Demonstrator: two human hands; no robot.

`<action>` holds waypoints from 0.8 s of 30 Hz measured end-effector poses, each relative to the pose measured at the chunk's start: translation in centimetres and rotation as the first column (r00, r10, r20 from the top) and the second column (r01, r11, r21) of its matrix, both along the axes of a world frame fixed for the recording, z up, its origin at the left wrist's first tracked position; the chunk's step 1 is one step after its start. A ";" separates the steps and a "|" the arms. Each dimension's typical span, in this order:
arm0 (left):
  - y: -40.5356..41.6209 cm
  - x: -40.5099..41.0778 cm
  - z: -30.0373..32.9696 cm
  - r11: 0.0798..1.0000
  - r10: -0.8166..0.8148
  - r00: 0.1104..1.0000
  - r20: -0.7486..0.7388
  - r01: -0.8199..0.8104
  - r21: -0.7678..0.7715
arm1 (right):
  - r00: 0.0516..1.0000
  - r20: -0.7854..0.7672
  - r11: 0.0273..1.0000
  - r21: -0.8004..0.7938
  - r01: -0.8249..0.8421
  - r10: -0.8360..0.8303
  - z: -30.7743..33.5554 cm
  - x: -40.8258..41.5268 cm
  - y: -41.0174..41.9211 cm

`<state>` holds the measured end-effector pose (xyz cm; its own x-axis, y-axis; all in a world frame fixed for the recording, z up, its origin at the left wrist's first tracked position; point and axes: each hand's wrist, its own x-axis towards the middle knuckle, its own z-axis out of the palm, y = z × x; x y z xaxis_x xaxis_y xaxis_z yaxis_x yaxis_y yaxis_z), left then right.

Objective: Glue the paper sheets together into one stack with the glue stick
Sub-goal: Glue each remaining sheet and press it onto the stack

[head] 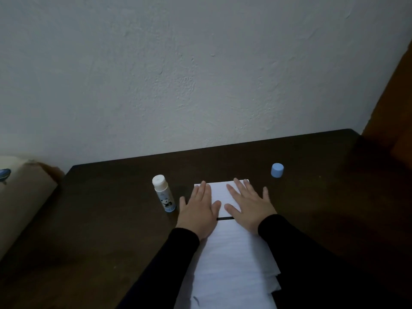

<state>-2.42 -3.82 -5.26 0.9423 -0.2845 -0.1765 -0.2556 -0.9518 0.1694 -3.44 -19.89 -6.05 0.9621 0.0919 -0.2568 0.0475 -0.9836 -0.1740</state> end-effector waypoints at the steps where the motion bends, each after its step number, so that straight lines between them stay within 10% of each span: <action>1: 0.0 -0.1 0.1 1.000 0.023 1.000 -0.005 -0.023 0.007 | 0.999 -0.003 0.999 -0.014 0.036 -0.036 0.0 0.0 0.1; 11: 0.2 -0.9 0.2 0.988 0.140 0.989 -0.041 -0.136 0.073 | 0.987 0.000 0.987 -0.031 0.158 -0.158 0.6 -0.3 -0.3; 24: 1.2 -2.9 1.6 0.894 0.197 0.976 0.092 -0.140 -0.425 | 0.956 0.205 0.967 0.190 0.171 -0.210 2.7 -1.4 -0.1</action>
<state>-5.30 -2.57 -3.62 0.9889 -0.1401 0.0486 -0.1443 -0.8332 0.5339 -4.88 -19.95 -3.35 0.9966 -0.0753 -0.0319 -0.0817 -0.9352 -0.3445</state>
